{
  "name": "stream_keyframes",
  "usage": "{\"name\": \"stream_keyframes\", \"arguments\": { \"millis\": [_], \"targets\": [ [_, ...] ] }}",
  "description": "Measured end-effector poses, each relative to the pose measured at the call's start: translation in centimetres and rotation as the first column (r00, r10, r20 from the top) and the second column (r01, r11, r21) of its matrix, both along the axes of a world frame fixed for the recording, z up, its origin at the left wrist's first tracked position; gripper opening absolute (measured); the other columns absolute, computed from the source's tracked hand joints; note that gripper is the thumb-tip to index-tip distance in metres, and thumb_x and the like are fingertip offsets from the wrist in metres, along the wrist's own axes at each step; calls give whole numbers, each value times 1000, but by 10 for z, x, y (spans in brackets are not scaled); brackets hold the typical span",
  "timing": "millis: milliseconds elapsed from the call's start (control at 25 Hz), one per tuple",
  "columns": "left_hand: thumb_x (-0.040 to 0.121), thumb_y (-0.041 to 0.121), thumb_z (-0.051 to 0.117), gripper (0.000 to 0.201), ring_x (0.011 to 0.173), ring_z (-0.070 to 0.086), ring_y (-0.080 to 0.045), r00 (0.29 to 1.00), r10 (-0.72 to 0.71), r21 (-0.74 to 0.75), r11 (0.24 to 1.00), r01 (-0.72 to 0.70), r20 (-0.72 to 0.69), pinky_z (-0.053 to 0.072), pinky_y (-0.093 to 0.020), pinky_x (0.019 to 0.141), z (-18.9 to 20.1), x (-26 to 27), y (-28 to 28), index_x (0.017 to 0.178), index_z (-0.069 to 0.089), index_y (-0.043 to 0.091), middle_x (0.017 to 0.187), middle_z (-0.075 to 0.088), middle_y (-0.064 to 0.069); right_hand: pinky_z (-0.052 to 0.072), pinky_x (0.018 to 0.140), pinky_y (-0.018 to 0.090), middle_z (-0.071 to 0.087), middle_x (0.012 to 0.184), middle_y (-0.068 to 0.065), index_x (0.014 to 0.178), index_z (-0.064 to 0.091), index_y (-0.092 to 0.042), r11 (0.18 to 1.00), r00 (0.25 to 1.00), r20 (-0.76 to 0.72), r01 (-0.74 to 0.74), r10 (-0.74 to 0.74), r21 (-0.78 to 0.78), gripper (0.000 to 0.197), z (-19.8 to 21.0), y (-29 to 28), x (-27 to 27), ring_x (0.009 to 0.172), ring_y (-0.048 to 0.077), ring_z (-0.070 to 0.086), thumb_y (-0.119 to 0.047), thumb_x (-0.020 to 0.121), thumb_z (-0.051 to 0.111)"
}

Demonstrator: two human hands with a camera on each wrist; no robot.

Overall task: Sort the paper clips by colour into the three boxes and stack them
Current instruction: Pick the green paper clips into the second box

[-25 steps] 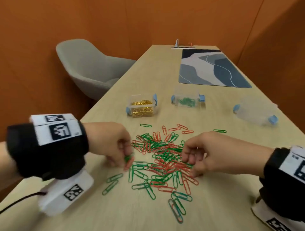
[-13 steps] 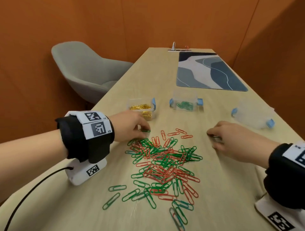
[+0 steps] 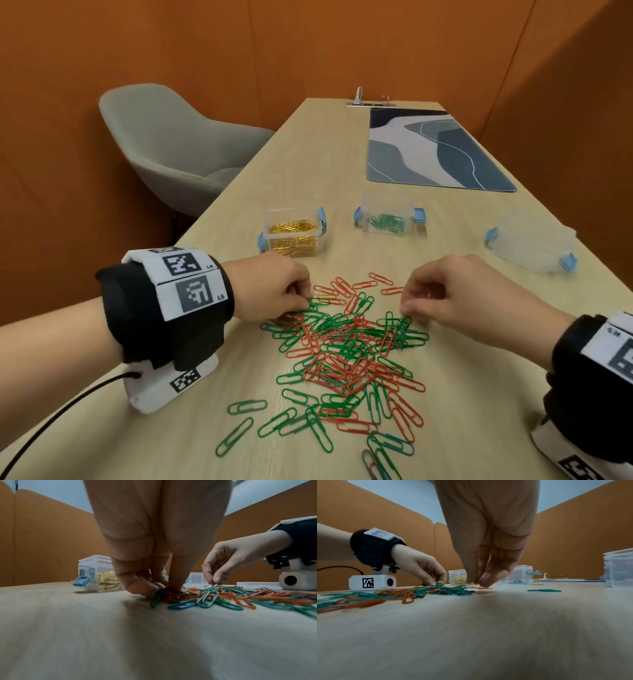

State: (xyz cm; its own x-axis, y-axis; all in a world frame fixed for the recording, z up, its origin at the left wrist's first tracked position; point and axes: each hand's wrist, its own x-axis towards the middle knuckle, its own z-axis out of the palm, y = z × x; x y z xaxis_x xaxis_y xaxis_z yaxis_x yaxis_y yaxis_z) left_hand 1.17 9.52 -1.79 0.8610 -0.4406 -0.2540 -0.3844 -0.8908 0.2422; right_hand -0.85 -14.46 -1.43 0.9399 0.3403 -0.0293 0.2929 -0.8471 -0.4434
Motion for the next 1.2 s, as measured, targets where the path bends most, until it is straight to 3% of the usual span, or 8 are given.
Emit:
{"name": "stream_keyframes", "arguments": {
  "millis": [200,400,480,640,800,960,1080,1200],
  "targets": [
    [91,20,55,12,67,50,4,987,97,-202,977,-70,125,37,-2,63,5,-1,3,99,64,17,80,56,12,46,68,15,64,88,-12,91,70,-33,976,974,-85,-215,212,-24,17,0,11,-6,78,1,59,-39,75,72],
    [91,21,54,14,74,58,-1,999,38,-209,977,-37,-1,40,-4,65,7,-14,10,97,65,26,86,64,14,49,67,18,65,80,-7,77,69,-31,971,970,-83,-233,229,-46,4,0,8,-9,74,3,61,-31,78,65],
    [85,29,63,14,79,59,0,1000,-20,-237,971,14,-23,39,-3,63,9,-18,9,98,68,27,91,68,12,48,66,16,66,81,-8,79,68,-30,978,976,-64,-210,209,-14,5,1,10,-9,74,4,61,-34,77,66],
    [84,28,66,13,69,55,0,991,-11,-195,980,37,132,39,-5,65,7,1,-3,93,73,22,89,70,7,47,67,16,62,78,-13,85,69,-31,983,977,-118,-181,178,-21,19,2,12,-8,71,3,59,-43,71,73],
    [82,23,68,11,64,51,3,995,-3,-139,990,17,103,38,-2,61,3,13,-11,91,73,19,85,69,6,46,64,12,67,79,-10,82,70,-30,988,982,-133,-143,135,-53,5,3,10,-8,71,2,60,-33,80,69],
    [89,25,59,16,68,49,-1,993,-21,-74,997,30,115,36,-1,58,0,14,-10,99,68,16,88,62,7,42,70,19,64,95,-6,97,67,-24,968,992,100,104,-83,-229,16,-1,-4,1,80,10,55,-20,88,54],
    [89,22,57,16,74,49,-4,982,51,-116,993,-31,180,35,-2,58,-2,18,-8,100,68,15,93,66,3,50,79,29,57,102,2,106,63,-18,902,985,96,171,-144,-396,21,-7,-11,4,91,19,56,-16,89,50],
    [89,20,58,16,74,50,-6,960,126,-200,977,-76,251,33,-11,61,3,17,-7,97,69,12,94,68,-1,51,81,29,54,107,3,112,59,-16,866,989,36,143,-143,-479,25,-8,-13,6,96,21,56,-13,90,49]
  ]
}}
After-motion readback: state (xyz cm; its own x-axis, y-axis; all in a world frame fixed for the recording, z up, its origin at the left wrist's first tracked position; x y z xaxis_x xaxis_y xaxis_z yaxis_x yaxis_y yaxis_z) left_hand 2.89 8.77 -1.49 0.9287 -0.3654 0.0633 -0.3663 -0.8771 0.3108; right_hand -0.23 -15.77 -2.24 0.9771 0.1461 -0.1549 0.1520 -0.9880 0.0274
